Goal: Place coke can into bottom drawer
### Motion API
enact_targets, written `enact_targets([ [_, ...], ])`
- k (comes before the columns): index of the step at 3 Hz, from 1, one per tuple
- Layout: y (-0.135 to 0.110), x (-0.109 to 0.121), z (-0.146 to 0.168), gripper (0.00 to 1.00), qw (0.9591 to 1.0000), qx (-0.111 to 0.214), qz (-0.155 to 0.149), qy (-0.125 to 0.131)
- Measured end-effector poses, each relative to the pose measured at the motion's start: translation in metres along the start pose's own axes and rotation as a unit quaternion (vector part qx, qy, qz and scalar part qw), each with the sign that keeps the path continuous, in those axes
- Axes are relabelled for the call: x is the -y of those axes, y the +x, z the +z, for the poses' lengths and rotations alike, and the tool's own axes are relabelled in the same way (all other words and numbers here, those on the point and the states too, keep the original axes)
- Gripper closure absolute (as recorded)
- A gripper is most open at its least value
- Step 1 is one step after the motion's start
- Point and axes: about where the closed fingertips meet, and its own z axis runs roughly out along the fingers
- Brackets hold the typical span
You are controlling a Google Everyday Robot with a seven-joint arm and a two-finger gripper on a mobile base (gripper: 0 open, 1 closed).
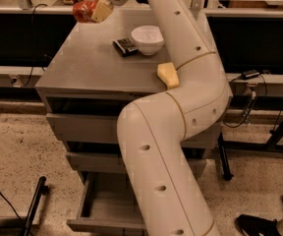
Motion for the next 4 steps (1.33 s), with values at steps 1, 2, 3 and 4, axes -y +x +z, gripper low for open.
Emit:
enact_targets([
  [1,0.019,-0.029,-0.026,1.00,0.9959,0.031,-0.039,-0.076],
  [2,0.020,-0.046,-0.031,1.00,0.9922,0.038,-0.048,-0.108],
  [3,0.013,-0.050,-0.022,1.00,0.9922,0.036,-0.052,-0.108],
  [4,-0.006,-0.072,-0.002,1.00,0.9902,0.035,-0.056,-0.123],
])
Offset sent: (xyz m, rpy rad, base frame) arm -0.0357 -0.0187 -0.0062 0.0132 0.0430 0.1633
